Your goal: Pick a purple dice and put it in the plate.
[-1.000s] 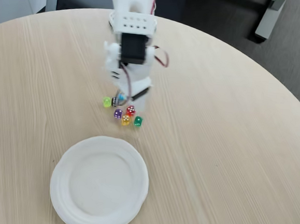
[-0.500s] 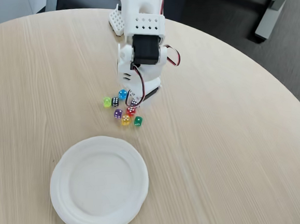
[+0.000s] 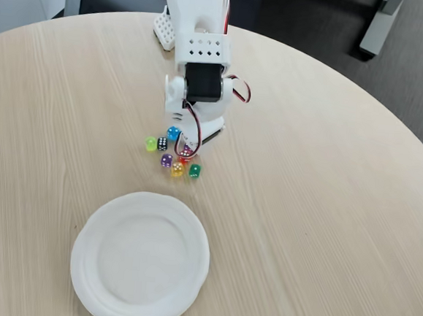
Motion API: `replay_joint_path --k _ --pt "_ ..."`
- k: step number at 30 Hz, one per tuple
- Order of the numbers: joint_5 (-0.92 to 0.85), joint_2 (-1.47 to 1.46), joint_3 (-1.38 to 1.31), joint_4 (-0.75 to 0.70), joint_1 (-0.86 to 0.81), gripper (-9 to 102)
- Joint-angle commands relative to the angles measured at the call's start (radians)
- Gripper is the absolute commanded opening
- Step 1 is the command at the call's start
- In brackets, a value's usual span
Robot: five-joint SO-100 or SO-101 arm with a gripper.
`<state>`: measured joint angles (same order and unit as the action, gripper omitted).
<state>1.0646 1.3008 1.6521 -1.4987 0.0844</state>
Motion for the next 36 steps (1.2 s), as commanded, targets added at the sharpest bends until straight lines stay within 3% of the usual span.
replay_joint_path --k 1,22,36 --pt "0.008 0.008 -0.015 0.005 0.003 15" --pt "0.017 0.006 -0.017 0.006 -0.012 1" --pt "0.025 0.011 -0.020 0.006 0.003 19"
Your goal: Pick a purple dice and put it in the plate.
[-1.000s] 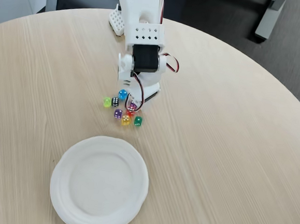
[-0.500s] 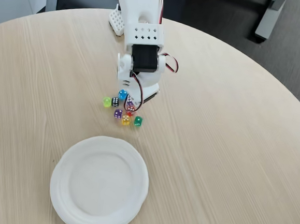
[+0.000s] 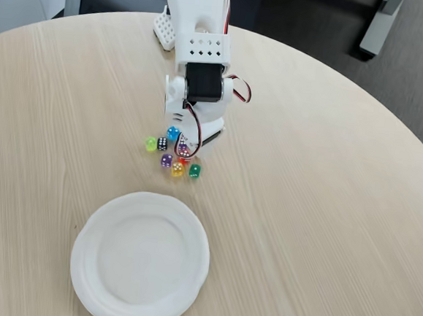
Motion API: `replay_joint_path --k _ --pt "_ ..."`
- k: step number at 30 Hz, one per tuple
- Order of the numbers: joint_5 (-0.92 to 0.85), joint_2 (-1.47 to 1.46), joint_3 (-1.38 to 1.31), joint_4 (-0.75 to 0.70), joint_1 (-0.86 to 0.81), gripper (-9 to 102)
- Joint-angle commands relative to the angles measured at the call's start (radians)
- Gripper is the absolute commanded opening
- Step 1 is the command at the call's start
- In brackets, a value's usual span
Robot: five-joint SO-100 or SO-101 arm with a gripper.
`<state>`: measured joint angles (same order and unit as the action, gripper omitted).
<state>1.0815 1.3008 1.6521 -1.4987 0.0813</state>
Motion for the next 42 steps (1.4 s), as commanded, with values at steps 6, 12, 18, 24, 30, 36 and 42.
replay_joint_path --k 6,12,18,24,30,36,42 --pt "0.009 0.008 -0.020 0.006 -0.011 20" --pt "0.012 0.008 -0.020 0.006 -0.012 20" --pt "0.025 0.008 -0.021 0.006 0.008 20" --pt "0.023 0.008 -0.021 0.006 0.009 20" --pt "0.043 0.009 -0.021 0.006 0.078 20" --pt "0.066 0.015 -0.021 0.006 0.144 20" --pt "0.061 0.009 -0.021 0.006 0.132 17"
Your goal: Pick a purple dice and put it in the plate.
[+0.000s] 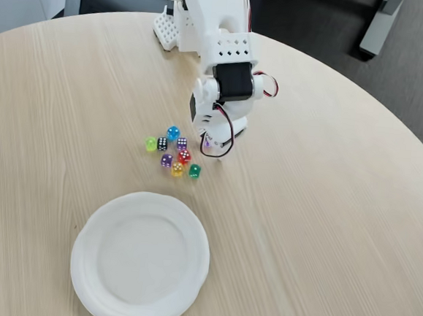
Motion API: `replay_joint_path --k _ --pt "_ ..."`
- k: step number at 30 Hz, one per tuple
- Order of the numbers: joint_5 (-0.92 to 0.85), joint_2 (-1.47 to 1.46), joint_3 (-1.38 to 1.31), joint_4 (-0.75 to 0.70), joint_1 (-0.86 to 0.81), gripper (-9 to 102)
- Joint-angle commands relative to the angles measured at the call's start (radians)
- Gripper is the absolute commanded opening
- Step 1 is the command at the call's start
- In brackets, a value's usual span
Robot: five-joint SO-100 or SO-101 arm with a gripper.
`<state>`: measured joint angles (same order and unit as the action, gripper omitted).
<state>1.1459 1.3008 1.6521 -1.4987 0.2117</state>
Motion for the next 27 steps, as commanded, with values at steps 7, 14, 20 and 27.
replay_joint_path --k 7,14,20,27 --pt "0.000 0.008 -0.021 0.006 0.000 11" --pt "0.002 0.008 -0.021 0.006 0.002 6" --pt "0.003 0.012 -0.021 0.006 0.003 0" --pt "0.017 0.023 -0.021 0.005 -0.002 0"
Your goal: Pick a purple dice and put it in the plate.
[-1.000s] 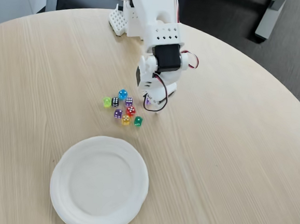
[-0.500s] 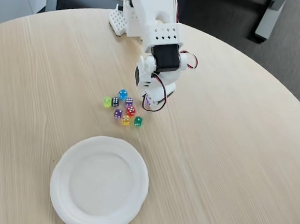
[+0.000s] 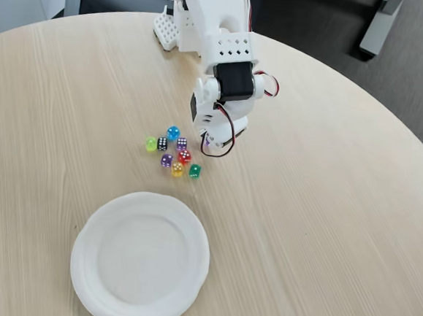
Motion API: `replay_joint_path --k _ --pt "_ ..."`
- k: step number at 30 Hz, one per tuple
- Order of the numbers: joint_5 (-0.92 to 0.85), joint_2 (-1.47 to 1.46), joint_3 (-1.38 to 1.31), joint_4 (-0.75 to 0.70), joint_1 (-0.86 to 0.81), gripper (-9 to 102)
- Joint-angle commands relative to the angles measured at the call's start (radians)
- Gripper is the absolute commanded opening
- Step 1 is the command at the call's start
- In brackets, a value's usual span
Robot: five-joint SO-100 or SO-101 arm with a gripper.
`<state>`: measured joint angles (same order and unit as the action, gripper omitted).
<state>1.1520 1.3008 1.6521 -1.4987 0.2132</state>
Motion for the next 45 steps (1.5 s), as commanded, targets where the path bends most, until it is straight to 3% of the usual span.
replay_joint_path --k 1,22,36,45 --pt "0.021 0.025 -0.023 0.003 -0.003 0" --pt "0.017 0.380 -0.023 -0.006 -0.017 0" --pt "-0.130 0.382 -0.023 0.005 -0.370 0" --pt "-0.186 0.376 -0.023 0.058 -0.437 0"
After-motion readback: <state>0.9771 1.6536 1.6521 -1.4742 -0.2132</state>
